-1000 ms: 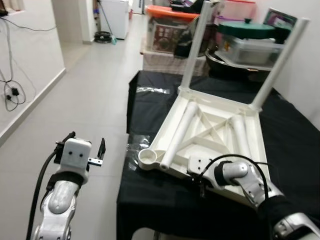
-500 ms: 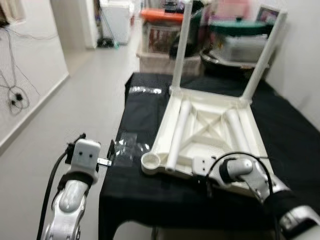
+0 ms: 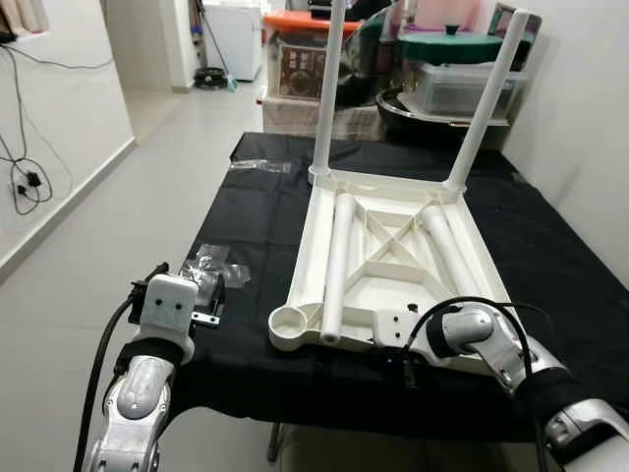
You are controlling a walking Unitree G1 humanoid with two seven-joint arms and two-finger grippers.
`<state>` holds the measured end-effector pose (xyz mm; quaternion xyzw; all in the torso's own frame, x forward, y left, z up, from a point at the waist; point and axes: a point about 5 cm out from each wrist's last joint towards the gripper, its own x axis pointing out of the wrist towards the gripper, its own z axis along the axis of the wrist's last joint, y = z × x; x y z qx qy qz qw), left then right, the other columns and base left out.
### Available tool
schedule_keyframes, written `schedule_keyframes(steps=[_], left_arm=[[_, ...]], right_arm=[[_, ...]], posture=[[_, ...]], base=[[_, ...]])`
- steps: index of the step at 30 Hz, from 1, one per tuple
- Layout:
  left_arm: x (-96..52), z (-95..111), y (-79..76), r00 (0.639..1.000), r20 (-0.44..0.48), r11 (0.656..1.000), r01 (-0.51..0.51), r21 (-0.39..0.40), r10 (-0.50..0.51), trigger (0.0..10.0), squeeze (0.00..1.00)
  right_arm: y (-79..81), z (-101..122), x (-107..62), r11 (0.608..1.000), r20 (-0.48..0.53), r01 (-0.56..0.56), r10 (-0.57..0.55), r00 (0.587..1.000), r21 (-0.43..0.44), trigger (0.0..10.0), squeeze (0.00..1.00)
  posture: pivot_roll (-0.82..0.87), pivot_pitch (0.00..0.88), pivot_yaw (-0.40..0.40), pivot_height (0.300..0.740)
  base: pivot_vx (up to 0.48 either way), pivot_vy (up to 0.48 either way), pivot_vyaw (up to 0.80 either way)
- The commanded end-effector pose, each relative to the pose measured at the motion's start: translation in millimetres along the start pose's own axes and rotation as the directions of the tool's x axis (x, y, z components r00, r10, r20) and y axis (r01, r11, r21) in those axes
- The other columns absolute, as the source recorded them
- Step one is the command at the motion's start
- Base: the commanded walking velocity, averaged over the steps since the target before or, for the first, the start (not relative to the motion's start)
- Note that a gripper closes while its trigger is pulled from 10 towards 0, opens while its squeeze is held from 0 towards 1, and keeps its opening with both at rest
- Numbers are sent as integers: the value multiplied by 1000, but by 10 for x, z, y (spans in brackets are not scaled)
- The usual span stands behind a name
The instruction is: Building children table
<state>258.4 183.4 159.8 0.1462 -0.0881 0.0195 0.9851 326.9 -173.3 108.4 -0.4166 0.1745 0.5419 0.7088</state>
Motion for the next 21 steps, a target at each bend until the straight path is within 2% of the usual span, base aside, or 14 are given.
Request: schedule_keyframes(steps=[1,2,3,4,5,6,8,9,13,15,18,19,20,21], left_arm=[[2,-20,27,1000,-7,1000,-3,14,3,10000,0],[2,-20,27,1000,-7,1000,-3,14,3,10000,0],[4,-21,28,1000,-7,1000,-2,15,2,10000,0],[8,-23,29,1000,-7,1000,-1,16,2,10000,0],[9,-24,30,1000,-8,1000,-1,16,2,10000,0],[9,-24,30,1000,-8,1000,-2,16,2,10000,0],[9,-26,27,1000,-9,1000,-1,16,1,10000,0],[9,-28,24,1000,-9,1000,-1,16,1,10000,0],[7,-31,19,1000,-10,1000,1,17,-1,10000,0],[8,-26,25,1000,-9,1000,-1,16,1,10000,0],[5,-27,34,1000,-9,1000,-4,15,4,10000,0],[5,-27,34,1000,-9,1000,-4,15,4,10000,0],[-3,-35,34,1000,-12,1000,-3,15,3,10000,0],[-5,-38,32,1000,-13,1000,-2,15,2,10000,0]], right_arm=[[12,-26,18,997,-48,15,-19,999,-79,0,0],[12,-26,18,997,-48,15,-19,999,-79,0,0],[-4,-25,26,995,-53,33,-38,998,-92,1020,0],[-32,-31,37,994,-66,59,-65,996,-88,10000,0],[-43,-37,40,995,-72,67,-72,995,-77,10000,0],[-47,-42,42,995,-76,69,-74,994,-69,10000,914],[-55,-28,43,995,-66,75,-80,995,-73,10000,914],[-59,-16,44,994,-56,79,-84,995,-78,10000,1000],[-128,104,51,990,29,130,-129,991,-51,10000,1000],[-232,228,22,979,108,205,-203,973,-6,10000,1000],[-351,360,-48,964,175,264,-267,947,43,10000,1000],[-351,360,-48,964,175,264,-267,947,43,10000,1000],[-446,419,-133,948,191,311,-317,929,62,10000,1000],[-469,427,-156,944,190,323,-330,925,65,10000,1000]], posture=[[47,0,-114,740],[47,0,-114,740],[47,0,-114,740],[48,0,-113,740],[48,0,-113,740],[48,0,-113,740],[51,0,-113,740],[51,0,-112,740],[51,0,-110,740],[52,0,-110,740],[52,0,-107,740],[52,0,-107,740],[49,0,-104,740],[49,0,-104,740]], base=[[0,0,0],[0,0,0],[0,0,0],[0,0,0],[0,0,0],[0,0,0],[0,0,0],[0,0,0],[0,0,0],[0,0,0],[0,0,0],[0,0,0],[0,0,0],[0,0,0]])
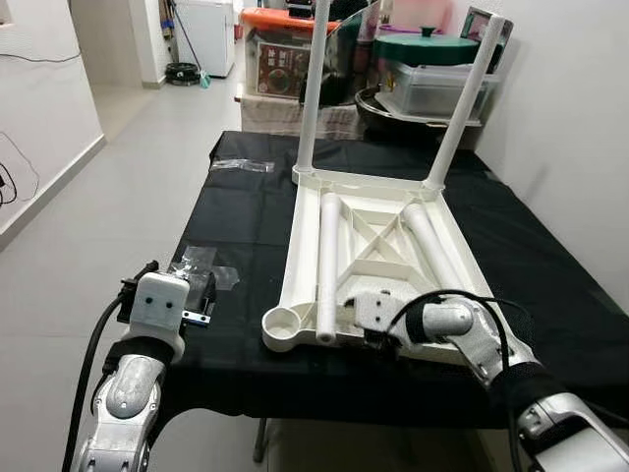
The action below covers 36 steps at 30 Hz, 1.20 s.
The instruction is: Building children table
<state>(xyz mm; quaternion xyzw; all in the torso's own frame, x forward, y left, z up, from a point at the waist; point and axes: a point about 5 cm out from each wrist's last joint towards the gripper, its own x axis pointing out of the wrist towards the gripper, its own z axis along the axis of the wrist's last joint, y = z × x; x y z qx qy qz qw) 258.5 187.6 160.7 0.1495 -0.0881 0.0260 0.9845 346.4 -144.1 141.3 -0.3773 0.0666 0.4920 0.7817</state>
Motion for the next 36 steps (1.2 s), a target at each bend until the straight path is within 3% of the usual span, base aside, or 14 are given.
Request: schedule_keyframes(steps=[1,8,11,13,14,15,16,17,18,20,21,22,27,36], left_arm=[[-8,-33,-11,1000,-12,1000,10,7,-10,10000,0],[-5,-41,-26,1000,-13,1000,17,7,-16,10000,0],[3,-42,-38,1000,-13,1000,17,5,-17,10000,0],[2,-50,-44,1000,-16,1000,15,3,-15,10000,0],[2,-50,-44,1000,-16,1000,15,3,-15,10000,0],[0,-53,-47,1000,-17,1000,14,2,-13,10000,0],[-3,-58,-53,1000,-20,1000,12,1,-12,10000,0],[-3,-58,-53,1000,-20,1000,12,1,-12,10000,0],[-4,-57,-55,1000,-20,1000,12,0,-12,10000,0],[-4,-57,-57,1000,-20,1000,11,0,-11,10000,0],[-4,-56,-58,1000,-20,1000,10,-1,-10,10000,0],[-5,-56,-59,1000,-21,1000,9,-1,-9,10000,0],[-15,-68,-52,1000,-26,1000,3,-2,-3,10000,0],[-23,-82,-59,1000,-31,1000,0,-3,0,10000,0]], right_arm=[[-211,75,-121,994,20,109,-109,994,9,10000,1000],[-446,96,-236,971,-6,238,-238,971,20,10000,1000],[-711,60,-366,914,-90,404,-400,912,40,10000,1000],[-923,-4,-490,813,-197,572,-547,813,103,10000,1000],[-923,-4,-490,813,-197,572,-547,813,103,10000,1000],[-979,-41,-530,762,-245,630,-589,770,147,10000,1000],[-1013,-118,-567,683,-341,696,-614,712,223,10000,643],[-1013,-118,-567,683,-341,696,-614,712,223,10000,643],[-1008,-176,-589,634,-387,714,-603,697,297,10000,525],[-1000,-212,-600,600,-415,721,-591,691,346,10000,525],[-992,-256,-625,565,-447,732,-581,681,381,10000,0],[-969,-307,-642,544,-481,733,-554,679,409,10000,0],[-871,-437,-652,513,-550,724,-476,686,460,10000,0],[-674,-659,-662,525,-650,730,-375,660,438,10000,0]], posture=[[49,0,-104,740],[38,0,-100,740],[37,0,-103,740],[34,0,-107,740],[34,0,-107,740],[32,0,-109,740],[32,0,-110,740],[32,0,-110,740],[32,0,-113,740],[32,0,-113,740],[30,0,-116,740],[31,0,-121,740],[27,0,-125,740],[29,0,-126,740]], base=[[0,0,0],[0,0,0],[0,0,0],[0,0,0],[0,0,0],[0,0,0],[0,0,0],[0,0,0],[0,0,0],[0,0,0],[0,0,0],[0,0,0],[0,0,0],[0,0,0]])
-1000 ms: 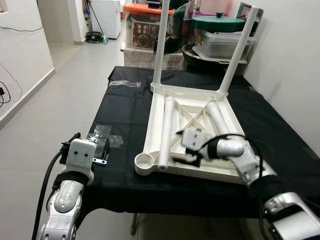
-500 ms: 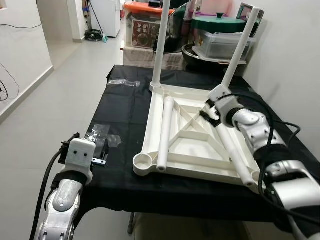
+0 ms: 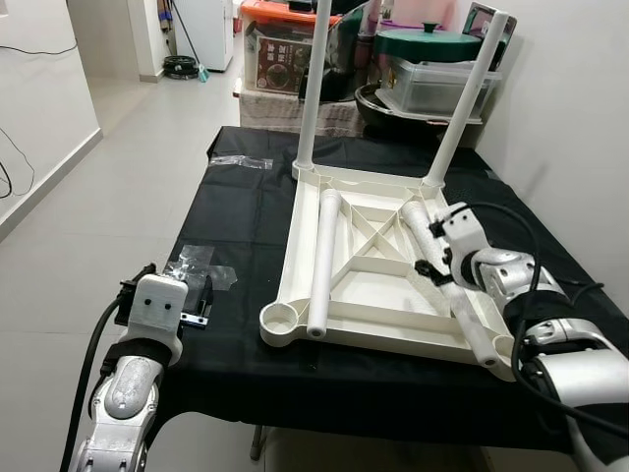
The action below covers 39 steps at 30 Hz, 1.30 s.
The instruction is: Building children table
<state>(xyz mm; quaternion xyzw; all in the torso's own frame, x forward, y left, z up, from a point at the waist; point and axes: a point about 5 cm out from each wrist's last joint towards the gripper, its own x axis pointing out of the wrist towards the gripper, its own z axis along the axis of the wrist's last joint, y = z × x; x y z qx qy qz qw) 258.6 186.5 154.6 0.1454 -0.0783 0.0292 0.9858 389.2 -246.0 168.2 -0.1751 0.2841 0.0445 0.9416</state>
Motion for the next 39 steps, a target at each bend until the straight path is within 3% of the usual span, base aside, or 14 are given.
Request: schedule_keyframes(steps=[1,8,9,10,11,23,26,29,32,33,35,37,38,39], left_arm=[[-7,-26,-22,1000,-9,1000,2,5,-2,10000,0],[4,-27,-5,1000,-8,1000,-2,10,2,10000,0],[6,-29,-6,1000,-7,1000,-4,11,4,10000,0],[6,-29,-6,1000,-7,1000,-4,11,4,10000,0],[7,-28,-8,1000,-7,1000,-4,11,4,10000,0],[24,-32,27,1000,-6,1000,-8,24,8,10000,0],[29,-29,42,1000,-4,1000,-9,28,9,10000,0],[38,-22,56,1000,-1,999,-10,33,10,10000,0],[39,-20,59,1000,0,999,-10,35,10,10000,0],[43,-14,71,1000,3,999,-9,39,9,10000,0],[43,-14,71,1000,3,999,-9,39,9,10000,0],[50,37,132,999,24,999,26,44,-27,10000,0],[50,37,132,999,24,999,26,44,-27,10000,0],[49,105,181,996,49,995,75,60,-78,10000,0]], right_arm=[[-19,-139,7,1000,-71,-4,5,997,6,10000,0],[-77,-351,-9,999,-169,-11,19,986,52,10000,0],[-71,-488,-18,994,-224,-46,67,972,101,4863,0],[-71,-488,-18,994,-224,-46,67,972,101,4863,0],[-31,-540,-16,988,-242,-87,115,963,124,0,0],[86,-729,17,983,-297,-115,154,942,143,0,0],[107,-610,38,982,-231,-119,151,961,146,0,0],[155,-265,45,971,-55,-184,194,979,154,0,0],[173,-182,40,967,-14,-207,211,977,148,0,0],[200,-25,23,964,70,-248,242,968,100,0,0],[200,-25,23,964,70,-248,242,968,100,0,0],[267,369,-80,947,275,-310,323,906,-88,0,0],[267,369,-80,947,275,-310,323,906,-88,0,0],[325,553,-167,919,354,-324,387,851,-227,0,0]], posture=[[26,0,-126,740],[26,0,-130,740],[25,0,-129,740],[25,0,-129,740],[25,0,-129,740],[38,0,-123,740],[41,0,-120,740],[46,0,-115,740],[46,0,-115,740],[49,0,-113,740],[49,0,-113,740],[56,0,-113,740],[56,0,-113,740],[59,0,-114,740]], base=[[0,0,0],[0,0,0],[0,0,0],[0,0,0],[0,0,0],[0,0,0],[0,0,0],[0,0,0],[0,0,0],[0,0,0],[0,0,0],[0,0,0],[0,0,0],[0,0,0]])
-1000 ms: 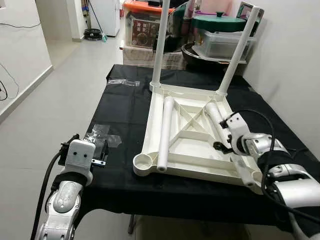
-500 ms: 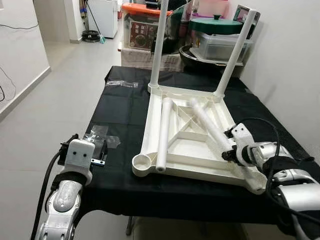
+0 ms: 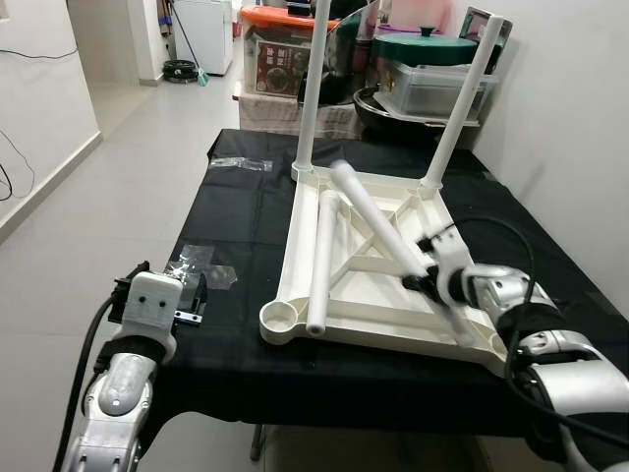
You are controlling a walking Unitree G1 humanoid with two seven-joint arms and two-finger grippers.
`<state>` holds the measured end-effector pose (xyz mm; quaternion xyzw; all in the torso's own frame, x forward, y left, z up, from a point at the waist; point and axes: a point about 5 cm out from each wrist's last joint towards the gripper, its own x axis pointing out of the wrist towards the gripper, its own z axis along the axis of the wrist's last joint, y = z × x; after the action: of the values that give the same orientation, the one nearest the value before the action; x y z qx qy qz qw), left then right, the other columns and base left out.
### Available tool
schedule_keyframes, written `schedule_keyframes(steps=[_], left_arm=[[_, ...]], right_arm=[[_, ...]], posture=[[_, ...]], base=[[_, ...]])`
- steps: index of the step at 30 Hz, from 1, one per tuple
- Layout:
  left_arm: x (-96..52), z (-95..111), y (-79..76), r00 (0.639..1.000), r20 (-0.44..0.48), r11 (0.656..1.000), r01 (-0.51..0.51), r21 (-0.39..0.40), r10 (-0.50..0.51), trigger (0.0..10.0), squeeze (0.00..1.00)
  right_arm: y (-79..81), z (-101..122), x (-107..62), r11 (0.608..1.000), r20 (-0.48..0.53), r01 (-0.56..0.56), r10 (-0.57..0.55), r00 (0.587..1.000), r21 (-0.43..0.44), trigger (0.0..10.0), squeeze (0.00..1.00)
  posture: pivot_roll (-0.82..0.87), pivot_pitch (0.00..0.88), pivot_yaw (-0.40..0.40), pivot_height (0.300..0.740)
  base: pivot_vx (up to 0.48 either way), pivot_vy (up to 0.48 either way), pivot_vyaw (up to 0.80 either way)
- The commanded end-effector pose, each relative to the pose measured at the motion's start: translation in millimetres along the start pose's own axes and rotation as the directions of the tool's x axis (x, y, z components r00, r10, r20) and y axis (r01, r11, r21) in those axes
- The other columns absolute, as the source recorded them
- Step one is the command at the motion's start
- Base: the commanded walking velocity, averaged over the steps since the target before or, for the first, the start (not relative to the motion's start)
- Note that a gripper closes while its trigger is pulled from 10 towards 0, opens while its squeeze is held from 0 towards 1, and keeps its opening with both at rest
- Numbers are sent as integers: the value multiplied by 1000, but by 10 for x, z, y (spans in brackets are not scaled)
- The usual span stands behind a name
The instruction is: Building children table
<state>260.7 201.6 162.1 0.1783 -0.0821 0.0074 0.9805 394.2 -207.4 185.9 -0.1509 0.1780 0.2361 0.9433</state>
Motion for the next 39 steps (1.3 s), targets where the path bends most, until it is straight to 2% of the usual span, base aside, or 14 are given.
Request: schedule_keyframes(steps=[1,2,3,5,6,8,9,14,15,19,26,30,32,39], left_arm=[[4,140,76,995,56,996,85,39,-88,10000,0],[4,140,76,995,56,996,85,39,-88,10000,0],[-12,248,200,978,76,971,180,157,-194,10000,0],[-17,288,253,970,78,955,210,207,-230,10000,0],[-9,351,363,954,65,913,258,315,-292,10000,0],[-9,351,363,954,65,913,258,315,-292,10000,0],[63,568,597,909,17,776,345,528,-415,10000,0],[114,770,703,879,-7,685,377,624,-477,10000,0],[128,1033,683,824,-8,598,418,683,-567,10000,0],[110,1163,615,745,-69,483,496,721,-663,10000,0],[136,961,659,639,-254,347,659,667,-726,10000,0],[159,926,669,620,-280,329,683,652,-733,10000,0],[241,899,693,592,-325,302,719,625,-737,10000,0],[289,812,719,576,-371,296,753,587,-729,10000,0]], right_arm=[[104,409,-43,967,164,-81,123,979,-242,0,0],[104,409,-43,967,164,-81,123,979,-242,0,0],[241,531,-69,887,173,-145,242,955,-439,0,0],[286,555,-75,853,160,-167,278,947,-494,0,0],[345,592,-80,780,129,-176,311,942,-601,0,0],[345,592,-80,780,129,-176,311,942,-601,0,0],[452,705,-78,603,74,-151,332,940,-784,0,0],[501,784,-68,513,63,-120,325,944,-850,0,0],[543,857,-51,468,72,-90,316,946,-879,0,0],[626,925,-61,415,89,-70,352,932,-907,0,0],[812,1150,-173,314,191,39,472,861,-949,0,0],[856,1186,-194,268,199,69,496,845,-961,0,0],[983,1252,-232,181,213,134,551,807,-974,0,0],[1174,1304,-283,140,252,212,624,739,-967,0,0]], posture=[[64,0,-115,740],[64,0,-115,740],[72,0,-117,740],[72,0,-117,740],[78,0,-115,740],[78,0,-115,740],[83,0,-108,740],[84,0,-105,740],[85,0,-98,740],[88,0,-93,740],[65,0,-64,740],[61,0,-56,740],[56,0,-47,740],[51,0,-37,740]], base=[[0,0,0],[0,0,0],[0,0,0],[0,0,0],[0,0,0],[0,0,0],[0,0,0],[0,0,0],[0,0,0],[0,0,0],[0,0,0],[0,0,0],[0,0,0],[0,0,0]])
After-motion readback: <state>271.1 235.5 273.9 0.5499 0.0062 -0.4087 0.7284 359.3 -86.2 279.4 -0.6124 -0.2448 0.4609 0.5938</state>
